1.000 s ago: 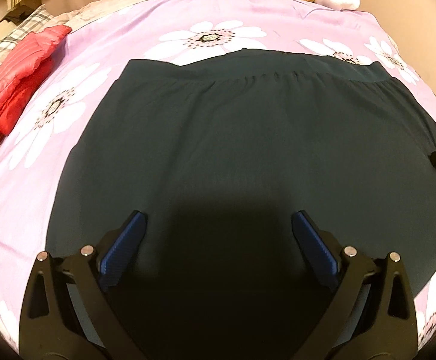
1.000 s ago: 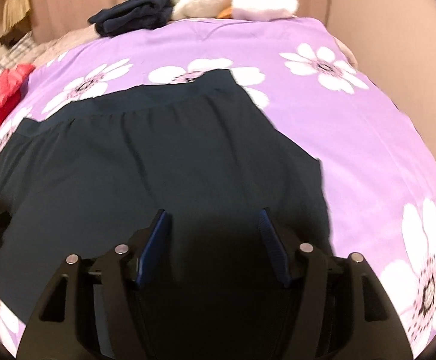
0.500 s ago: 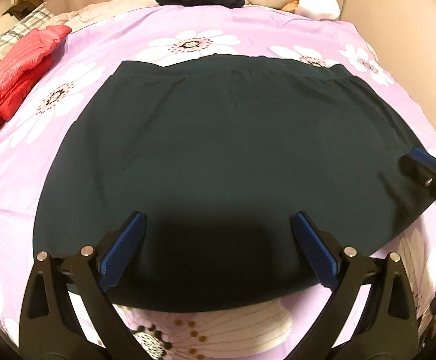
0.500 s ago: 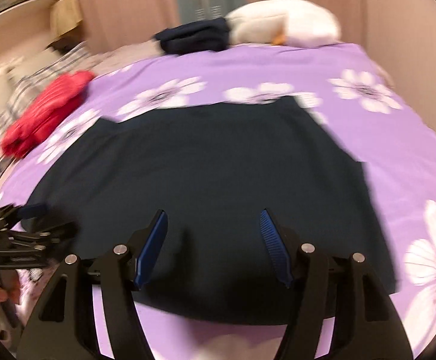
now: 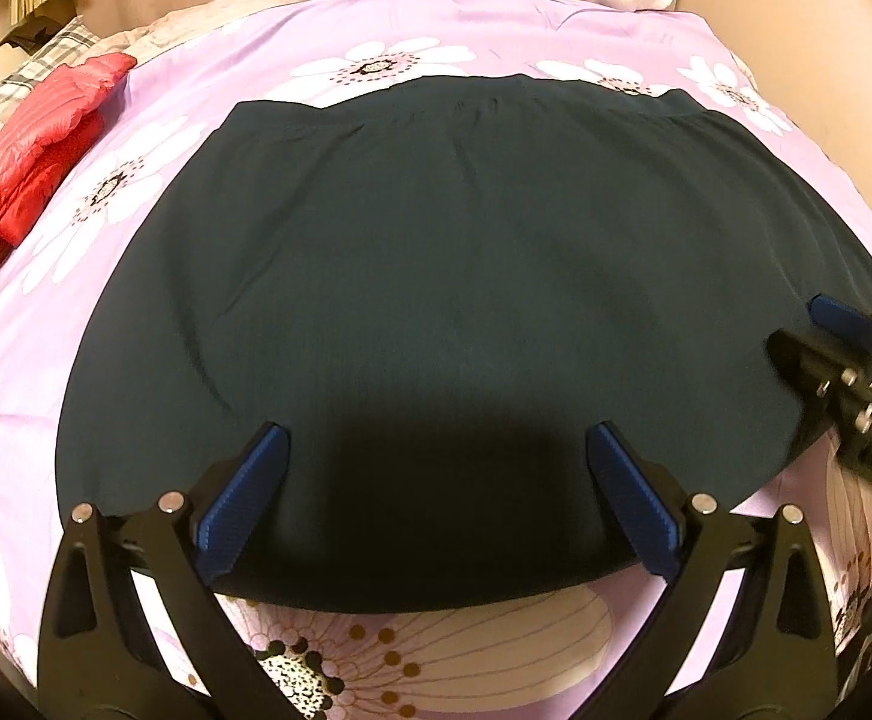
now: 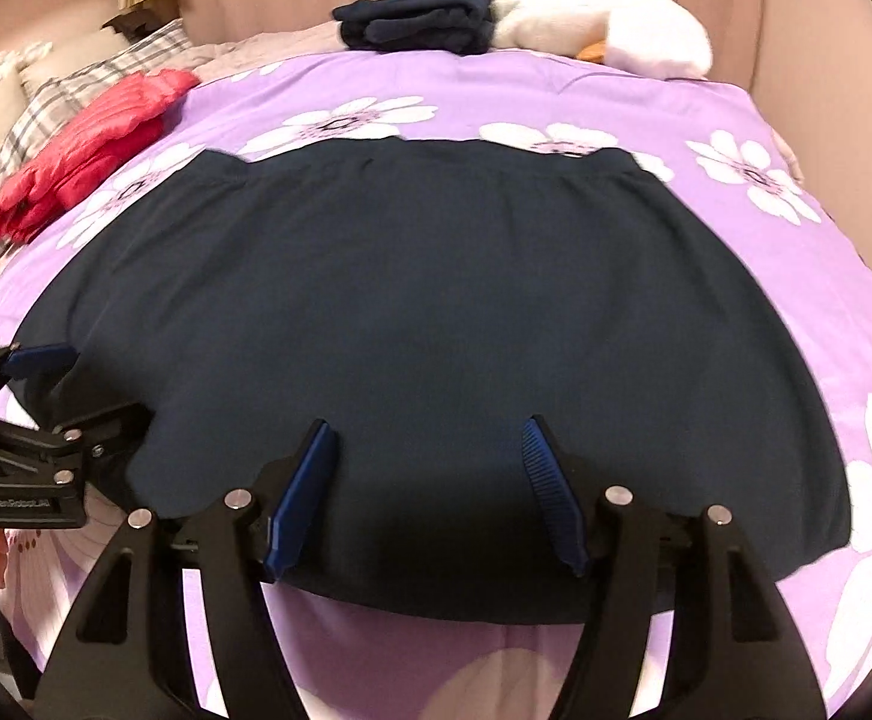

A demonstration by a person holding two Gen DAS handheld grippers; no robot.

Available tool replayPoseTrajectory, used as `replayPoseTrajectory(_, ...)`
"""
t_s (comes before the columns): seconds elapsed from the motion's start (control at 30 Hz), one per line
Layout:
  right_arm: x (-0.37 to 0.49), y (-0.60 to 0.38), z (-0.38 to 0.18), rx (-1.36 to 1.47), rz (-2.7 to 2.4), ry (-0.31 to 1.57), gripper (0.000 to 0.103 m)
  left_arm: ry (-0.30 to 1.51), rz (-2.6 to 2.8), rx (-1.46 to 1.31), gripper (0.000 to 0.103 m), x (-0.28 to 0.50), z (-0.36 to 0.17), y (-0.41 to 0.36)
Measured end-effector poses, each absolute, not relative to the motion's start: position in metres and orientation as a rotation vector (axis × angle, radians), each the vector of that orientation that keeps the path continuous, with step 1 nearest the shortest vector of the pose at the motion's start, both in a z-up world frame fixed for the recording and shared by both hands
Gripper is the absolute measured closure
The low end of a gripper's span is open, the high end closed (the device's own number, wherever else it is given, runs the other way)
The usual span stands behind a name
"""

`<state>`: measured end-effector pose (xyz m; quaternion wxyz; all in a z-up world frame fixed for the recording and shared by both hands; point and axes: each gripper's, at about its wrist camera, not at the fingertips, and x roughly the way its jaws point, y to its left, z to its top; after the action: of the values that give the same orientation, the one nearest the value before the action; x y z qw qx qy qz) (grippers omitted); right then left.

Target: Fold large clothes

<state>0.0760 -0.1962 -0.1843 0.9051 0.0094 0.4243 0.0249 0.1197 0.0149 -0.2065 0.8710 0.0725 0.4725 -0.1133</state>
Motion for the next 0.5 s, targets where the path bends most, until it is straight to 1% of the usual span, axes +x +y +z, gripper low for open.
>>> replayPoseTrajectory(0.5, 0.060, -0.264, -0.180, 0.127, -0.140, 0.862, 0.037, 0.986, -0.211, 0.136, 0.002, 0.112, -0.204, 0.028)
